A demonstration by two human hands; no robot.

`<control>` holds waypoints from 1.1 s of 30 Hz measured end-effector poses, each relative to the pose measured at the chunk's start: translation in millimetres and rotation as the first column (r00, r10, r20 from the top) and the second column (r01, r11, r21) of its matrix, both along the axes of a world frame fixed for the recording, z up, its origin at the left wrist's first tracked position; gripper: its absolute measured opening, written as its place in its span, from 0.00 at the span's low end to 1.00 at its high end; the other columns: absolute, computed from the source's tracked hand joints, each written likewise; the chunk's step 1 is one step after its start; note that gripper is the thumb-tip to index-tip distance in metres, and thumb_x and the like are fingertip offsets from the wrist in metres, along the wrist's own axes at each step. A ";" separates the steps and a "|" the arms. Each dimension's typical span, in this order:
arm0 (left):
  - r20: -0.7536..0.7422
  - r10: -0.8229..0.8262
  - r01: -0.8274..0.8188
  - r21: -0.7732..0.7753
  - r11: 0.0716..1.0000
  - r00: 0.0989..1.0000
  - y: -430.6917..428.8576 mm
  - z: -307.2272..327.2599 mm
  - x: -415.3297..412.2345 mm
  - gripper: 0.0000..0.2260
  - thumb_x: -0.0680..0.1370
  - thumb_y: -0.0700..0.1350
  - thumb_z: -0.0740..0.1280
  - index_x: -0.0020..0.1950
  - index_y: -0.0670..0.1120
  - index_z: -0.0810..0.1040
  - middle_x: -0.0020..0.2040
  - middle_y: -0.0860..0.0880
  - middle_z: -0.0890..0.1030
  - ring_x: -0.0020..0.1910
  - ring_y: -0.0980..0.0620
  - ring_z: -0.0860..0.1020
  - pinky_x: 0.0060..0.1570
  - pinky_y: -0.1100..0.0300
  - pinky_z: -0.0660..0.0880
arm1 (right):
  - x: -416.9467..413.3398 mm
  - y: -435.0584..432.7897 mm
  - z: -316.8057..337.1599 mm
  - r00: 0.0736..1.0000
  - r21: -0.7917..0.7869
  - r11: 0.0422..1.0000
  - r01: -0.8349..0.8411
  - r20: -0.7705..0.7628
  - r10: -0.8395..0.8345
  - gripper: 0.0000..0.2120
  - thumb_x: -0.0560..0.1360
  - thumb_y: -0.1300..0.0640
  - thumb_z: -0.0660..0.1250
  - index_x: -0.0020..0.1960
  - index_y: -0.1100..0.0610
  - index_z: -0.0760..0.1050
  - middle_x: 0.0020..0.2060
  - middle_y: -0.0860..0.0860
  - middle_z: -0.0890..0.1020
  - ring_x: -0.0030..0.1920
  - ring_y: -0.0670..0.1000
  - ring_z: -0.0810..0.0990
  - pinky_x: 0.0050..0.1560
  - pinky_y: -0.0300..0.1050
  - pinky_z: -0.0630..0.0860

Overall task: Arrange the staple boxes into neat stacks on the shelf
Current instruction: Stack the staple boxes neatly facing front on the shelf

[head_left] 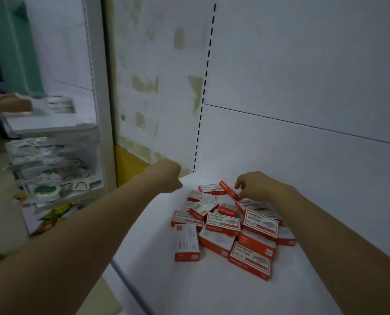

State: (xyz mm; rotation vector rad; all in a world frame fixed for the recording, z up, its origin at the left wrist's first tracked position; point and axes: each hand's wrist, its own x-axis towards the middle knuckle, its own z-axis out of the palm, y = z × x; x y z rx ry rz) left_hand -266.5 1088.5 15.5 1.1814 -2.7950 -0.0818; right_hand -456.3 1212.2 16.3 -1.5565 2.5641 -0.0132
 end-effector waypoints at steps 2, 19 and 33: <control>0.000 -0.053 0.053 0.006 0.999 0.999 -4.4 -2.6 -15.4 0.15 0.78 0.49 0.64 0.61 0.42 0.74 0.57 0.45 0.78 0.54 0.47 0.76 0.51 0.57 0.74 | -9.7 2.5 -1.9 0.999 0.007 0.999 0.042 0.005 -0.042 0.18 0.75 0.60 0.66 0.64 0.55 0.73 0.63 0.54 0.75 0.61 0.53 0.74 0.60 0.44 0.70; -0.016 -0.514 0.514 0.026 0.857 0.857 6.9 -4.5 -105.5 0.16 0.77 0.48 0.65 0.61 0.42 0.75 0.59 0.44 0.77 0.54 0.47 0.75 0.54 0.54 0.73 | 0.0 76.1 10.6 0.904 0.029 0.908 0.418 0.084 -0.419 0.17 0.75 0.64 0.64 0.61 0.53 0.75 0.60 0.51 0.77 0.59 0.50 0.74 0.54 0.38 0.69; -0.056 -0.663 0.665 0.075 0.743 0.747 18.1 -9.2 -81.9 0.18 0.77 0.52 0.65 0.62 0.44 0.74 0.59 0.45 0.77 0.55 0.47 0.76 0.57 0.52 0.75 | 60.7 84.9 -7.2 0.882 -0.044 0.882 0.468 0.082 -0.464 0.22 0.73 0.59 0.69 0.66 0.51 0.71 0.66 0.52 0.72 0.63 0.51 0.71 0.57 0.41 0.67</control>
